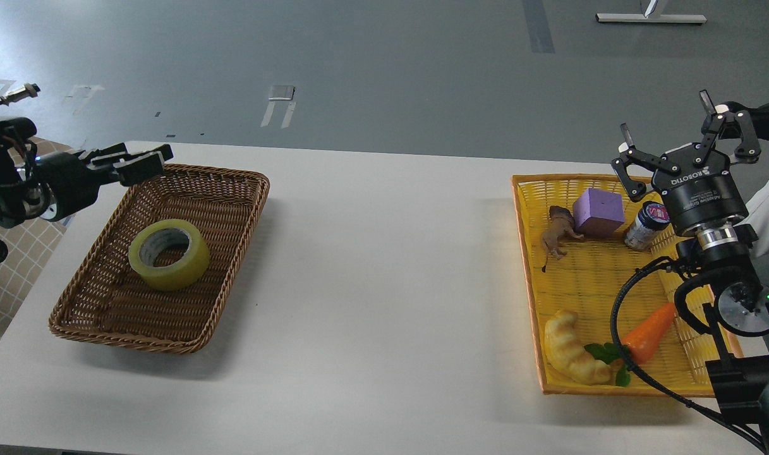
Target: Place and transfer tape with both arms
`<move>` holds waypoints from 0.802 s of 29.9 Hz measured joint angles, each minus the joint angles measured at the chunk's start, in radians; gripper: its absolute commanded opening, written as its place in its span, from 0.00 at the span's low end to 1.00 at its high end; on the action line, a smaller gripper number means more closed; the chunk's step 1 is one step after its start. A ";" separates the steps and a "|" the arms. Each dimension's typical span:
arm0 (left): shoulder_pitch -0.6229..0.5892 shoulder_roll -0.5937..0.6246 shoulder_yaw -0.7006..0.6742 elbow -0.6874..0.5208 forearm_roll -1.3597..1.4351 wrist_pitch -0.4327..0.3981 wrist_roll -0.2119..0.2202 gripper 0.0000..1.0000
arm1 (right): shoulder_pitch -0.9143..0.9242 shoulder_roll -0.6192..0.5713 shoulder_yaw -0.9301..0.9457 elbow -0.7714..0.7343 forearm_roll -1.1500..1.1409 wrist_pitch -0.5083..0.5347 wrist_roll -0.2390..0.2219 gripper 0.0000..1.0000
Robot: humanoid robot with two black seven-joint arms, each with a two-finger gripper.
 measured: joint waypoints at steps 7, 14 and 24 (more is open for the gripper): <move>-0.182 -0.049 -0.016 -0.032 -0.447 -0.038 0.000 0.97 | 0.010 -0.006 0.002 0.005 0.000 0.000 0.000 1.00; -0.228 -0.215 -0.107 -0.013 -0.864 -0.111 -0.003 0.98 | 0.032 -0.017 0.004 0.006 0.000 0.000 0.000 1.00; -0.121 -0.548 -0.441 0.012 -1.001 -0.136 -0.006 0.98 | 0.132 -0.065 -0.003 0.002 -0.005 0.000 -0.004 1.00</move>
